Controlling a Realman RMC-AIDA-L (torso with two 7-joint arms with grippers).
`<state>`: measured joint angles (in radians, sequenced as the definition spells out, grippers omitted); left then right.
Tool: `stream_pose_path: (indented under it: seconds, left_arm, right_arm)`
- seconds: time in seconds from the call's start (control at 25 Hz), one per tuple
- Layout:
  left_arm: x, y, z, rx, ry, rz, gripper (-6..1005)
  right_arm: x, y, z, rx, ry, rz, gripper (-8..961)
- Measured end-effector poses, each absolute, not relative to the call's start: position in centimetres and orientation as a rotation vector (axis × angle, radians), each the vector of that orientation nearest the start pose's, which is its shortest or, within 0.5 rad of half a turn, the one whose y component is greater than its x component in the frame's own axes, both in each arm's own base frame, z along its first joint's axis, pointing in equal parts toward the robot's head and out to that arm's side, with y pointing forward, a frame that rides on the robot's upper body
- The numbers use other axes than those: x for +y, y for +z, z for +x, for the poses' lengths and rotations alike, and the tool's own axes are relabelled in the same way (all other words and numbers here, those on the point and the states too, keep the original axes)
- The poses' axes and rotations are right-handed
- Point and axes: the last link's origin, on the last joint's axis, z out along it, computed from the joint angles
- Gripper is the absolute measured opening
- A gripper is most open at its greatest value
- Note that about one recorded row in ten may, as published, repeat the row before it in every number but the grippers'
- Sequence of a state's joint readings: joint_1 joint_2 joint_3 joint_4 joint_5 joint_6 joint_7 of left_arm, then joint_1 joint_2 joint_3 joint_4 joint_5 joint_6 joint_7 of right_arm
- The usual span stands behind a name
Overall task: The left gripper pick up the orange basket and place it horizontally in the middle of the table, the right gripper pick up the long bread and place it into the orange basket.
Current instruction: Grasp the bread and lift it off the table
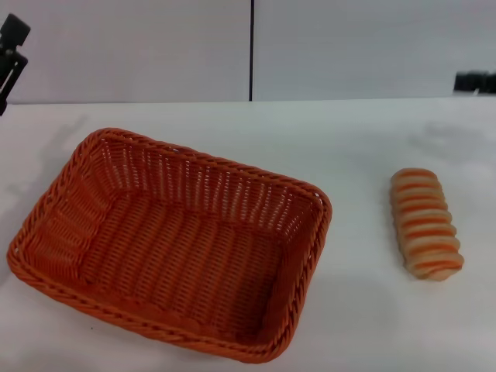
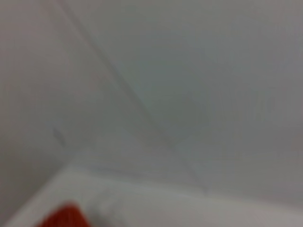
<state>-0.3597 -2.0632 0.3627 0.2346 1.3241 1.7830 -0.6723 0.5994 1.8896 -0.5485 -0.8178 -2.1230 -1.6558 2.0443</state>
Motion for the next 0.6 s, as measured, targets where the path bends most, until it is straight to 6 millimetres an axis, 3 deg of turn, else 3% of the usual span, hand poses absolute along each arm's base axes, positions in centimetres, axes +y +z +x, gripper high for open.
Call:
stream_pose_path:
  seconds: [0.08, 0.24, 0.32, 0.6]
  left_arm:
    - [28.4, 5.9, -30.0, -0.237, -1.248, -1.737, 658]
    - [28.7, 5.9, -29.9, -0.239, -1.244, -1.742, 653]
    - [28.9, 5.8, -30.1, -0.255, -1.225, -1.743, 651]
    - [29.4, 5.7, -30.2, -0.271, -1.207, -1.741, 643]
  right_arm:
    - [37.3, 11.2, 25.7, 1.25, 0.391, -2.596, 541]
    - [37.7, 10.8, 25.4, 1.236, 0.208, -2.648, 534]
    - [38.1, 10.2, 25.7, 1.215, -0.021, -2.66, 531]
    - [38.8, 9.3, 26.2, 1.21, -0.224, -2.627, 520]
